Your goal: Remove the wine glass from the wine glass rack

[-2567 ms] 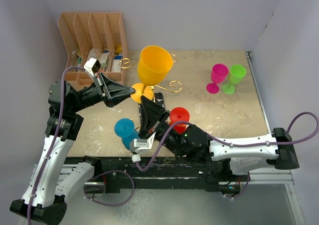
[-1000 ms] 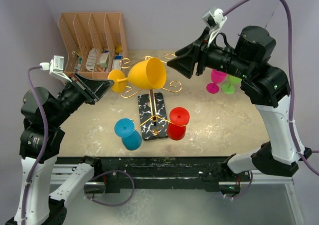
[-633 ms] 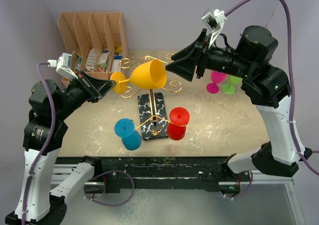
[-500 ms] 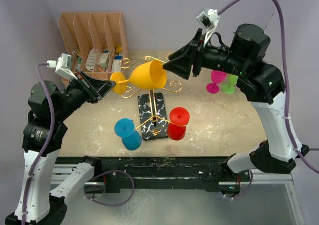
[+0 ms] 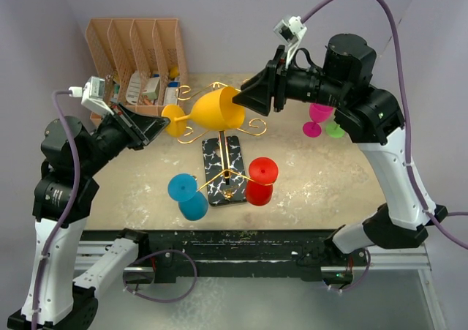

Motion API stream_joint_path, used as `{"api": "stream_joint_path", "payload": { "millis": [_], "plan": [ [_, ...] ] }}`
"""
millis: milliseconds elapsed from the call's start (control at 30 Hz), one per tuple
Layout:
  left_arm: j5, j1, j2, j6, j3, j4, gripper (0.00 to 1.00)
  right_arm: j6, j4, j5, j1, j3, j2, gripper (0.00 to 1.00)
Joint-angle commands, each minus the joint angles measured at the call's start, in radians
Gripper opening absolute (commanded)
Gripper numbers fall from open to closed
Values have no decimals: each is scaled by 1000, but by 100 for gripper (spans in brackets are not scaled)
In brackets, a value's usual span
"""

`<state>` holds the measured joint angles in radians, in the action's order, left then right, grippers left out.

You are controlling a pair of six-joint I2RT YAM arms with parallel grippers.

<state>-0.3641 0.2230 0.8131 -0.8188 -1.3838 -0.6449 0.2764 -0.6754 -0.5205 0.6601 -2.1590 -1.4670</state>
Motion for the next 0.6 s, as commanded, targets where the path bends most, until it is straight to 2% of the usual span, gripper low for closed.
{"api": "stream_joint_path", "payload": {
  "millis": [0,133,200,267,300,433,500,567],
  "plan": [
    [-23,-4,12,-4,-33,81,0,-15,23,-32,17,-5,-19,49],
    [-27,-4,14,-9,-34,89,0,-25,1,-30,35,-26,-52,43],
    [-29,-4,17,-11,-37,90,0,-28,-14,-22,38,-45,-66,35],
    [-29,-4,19,-11,-41,91,0,-22,-29,-11,38,-65,-80,14],
    [-30,-4,21,-11,-44,92,0,-16,-37,1,38,-76,-87,0],
    [-19,-4,26,-9,-49,74,1,-24,-73,137,33,-147,-93,0],
    [-15,-4,28,-9,-48,59,24,-34,-99,240,18,-199,-94,0],
    [-1,-4,27,-9,-45,41,43,-43,-123,346,-11,-249,-95,0]
  ]
}}
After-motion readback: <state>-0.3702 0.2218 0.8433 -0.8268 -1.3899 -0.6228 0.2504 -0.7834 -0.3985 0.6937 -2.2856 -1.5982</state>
